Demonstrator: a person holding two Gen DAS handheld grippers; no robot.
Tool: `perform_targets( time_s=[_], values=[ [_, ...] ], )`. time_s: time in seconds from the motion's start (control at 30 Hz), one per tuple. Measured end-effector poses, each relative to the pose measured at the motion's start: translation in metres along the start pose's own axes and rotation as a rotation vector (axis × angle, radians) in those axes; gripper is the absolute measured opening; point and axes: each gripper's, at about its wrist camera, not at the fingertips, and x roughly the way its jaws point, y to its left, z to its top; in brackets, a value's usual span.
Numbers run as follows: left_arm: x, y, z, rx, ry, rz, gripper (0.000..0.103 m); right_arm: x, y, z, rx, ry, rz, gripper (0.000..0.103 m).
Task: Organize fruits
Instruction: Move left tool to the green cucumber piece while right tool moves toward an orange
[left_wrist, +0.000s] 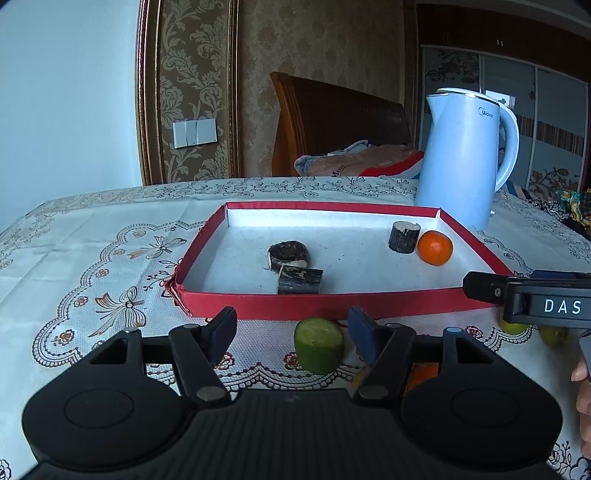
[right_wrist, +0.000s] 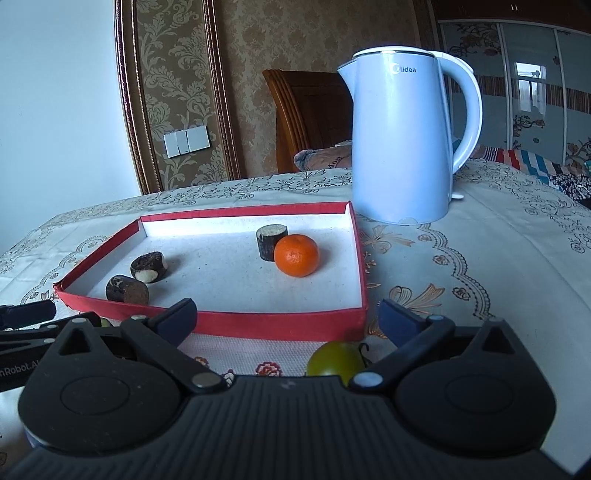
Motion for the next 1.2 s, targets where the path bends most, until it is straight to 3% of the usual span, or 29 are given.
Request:
perform_targets(
  time_s=[0.33, 0.43, 0.63, 1.2],
  values=[
    [0.016, -0.001, -0.003, -0.001, 0.086, -0.017, 0.066, 0.001, 0.002, -0.001, -0.007, 0.012, 0.000, 0.103],
    [0.021, 0.003, -0.003, -0.015, 0.111, 0.011, 0.074, 0.001, 0.002, -0.001, -0.007, 0.010, 0.000, 0.103],
    [0.019, 0.008, -0.004, 0.013, 0.087, 0.143, 0.074, 0.001, 0.003, -0.001, -0.008, 0.011, 0.004, 0.103],
    [0.030, 0.013, -0.004, -0.020, 0.159, 0.119, 0.075, -0.009, 0.012, -0.006, -0.058, 0.022, 0.063, 0.103]
  ],
)
